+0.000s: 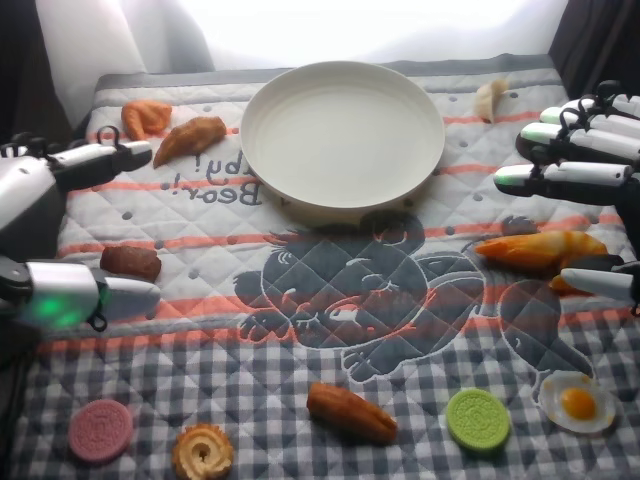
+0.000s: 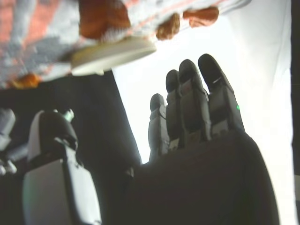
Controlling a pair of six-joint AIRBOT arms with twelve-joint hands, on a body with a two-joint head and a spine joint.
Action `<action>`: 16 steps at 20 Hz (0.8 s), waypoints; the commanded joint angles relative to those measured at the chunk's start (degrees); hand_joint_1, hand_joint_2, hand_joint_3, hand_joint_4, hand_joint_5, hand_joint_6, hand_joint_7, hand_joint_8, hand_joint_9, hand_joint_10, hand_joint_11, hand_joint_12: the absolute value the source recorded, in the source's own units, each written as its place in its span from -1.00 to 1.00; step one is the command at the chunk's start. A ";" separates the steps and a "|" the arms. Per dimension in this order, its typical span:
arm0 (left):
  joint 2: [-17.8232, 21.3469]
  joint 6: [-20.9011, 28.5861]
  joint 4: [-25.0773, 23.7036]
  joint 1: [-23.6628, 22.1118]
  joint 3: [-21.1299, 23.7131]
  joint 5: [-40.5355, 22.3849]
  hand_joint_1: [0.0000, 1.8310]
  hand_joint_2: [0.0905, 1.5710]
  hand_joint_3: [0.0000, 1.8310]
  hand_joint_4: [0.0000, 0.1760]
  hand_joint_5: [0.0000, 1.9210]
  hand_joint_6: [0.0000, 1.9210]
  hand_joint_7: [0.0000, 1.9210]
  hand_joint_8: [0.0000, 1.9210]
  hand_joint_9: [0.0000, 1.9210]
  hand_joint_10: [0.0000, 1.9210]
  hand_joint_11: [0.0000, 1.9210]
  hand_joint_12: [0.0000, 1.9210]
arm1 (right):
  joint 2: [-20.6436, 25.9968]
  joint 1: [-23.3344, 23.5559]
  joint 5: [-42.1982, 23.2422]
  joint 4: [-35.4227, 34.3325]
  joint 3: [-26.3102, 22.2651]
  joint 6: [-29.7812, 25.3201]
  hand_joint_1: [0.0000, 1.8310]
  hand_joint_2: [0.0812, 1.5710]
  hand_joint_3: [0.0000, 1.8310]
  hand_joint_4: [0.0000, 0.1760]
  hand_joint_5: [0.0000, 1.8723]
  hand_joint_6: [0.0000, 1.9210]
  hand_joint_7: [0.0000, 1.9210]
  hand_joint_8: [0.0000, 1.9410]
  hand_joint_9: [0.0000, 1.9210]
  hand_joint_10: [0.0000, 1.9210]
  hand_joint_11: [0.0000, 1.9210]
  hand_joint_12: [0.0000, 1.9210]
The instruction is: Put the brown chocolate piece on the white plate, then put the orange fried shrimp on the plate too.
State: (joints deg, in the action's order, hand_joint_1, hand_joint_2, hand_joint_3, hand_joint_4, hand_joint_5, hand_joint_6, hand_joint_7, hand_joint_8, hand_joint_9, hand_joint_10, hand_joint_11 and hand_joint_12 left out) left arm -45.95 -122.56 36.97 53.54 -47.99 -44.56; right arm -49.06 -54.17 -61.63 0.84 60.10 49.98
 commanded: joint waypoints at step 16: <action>-4.73 -9.83 5.34 -3.26 -5.34 2.33 0.17 0.16 -1.00 -0.37 -0.43 -0.99 -0.33 -0.98 -0.35 -0.97 -0.90 0.13 | 0.35 0.20 -7.73 -0.68 -0.26 0.01 -0.32 0.55 -1.00 0.62 -0.60 -1.00 -0.74 -1.00 -0.81 -1.00 -1.00 -0.42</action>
State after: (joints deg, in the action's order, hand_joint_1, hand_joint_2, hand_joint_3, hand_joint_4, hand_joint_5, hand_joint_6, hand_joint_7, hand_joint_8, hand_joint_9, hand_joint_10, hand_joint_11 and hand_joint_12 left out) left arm -50.59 -132.40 44.10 50.81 -53.15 -37.26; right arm -49.01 -54.17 -62.33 1.13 59.96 49.98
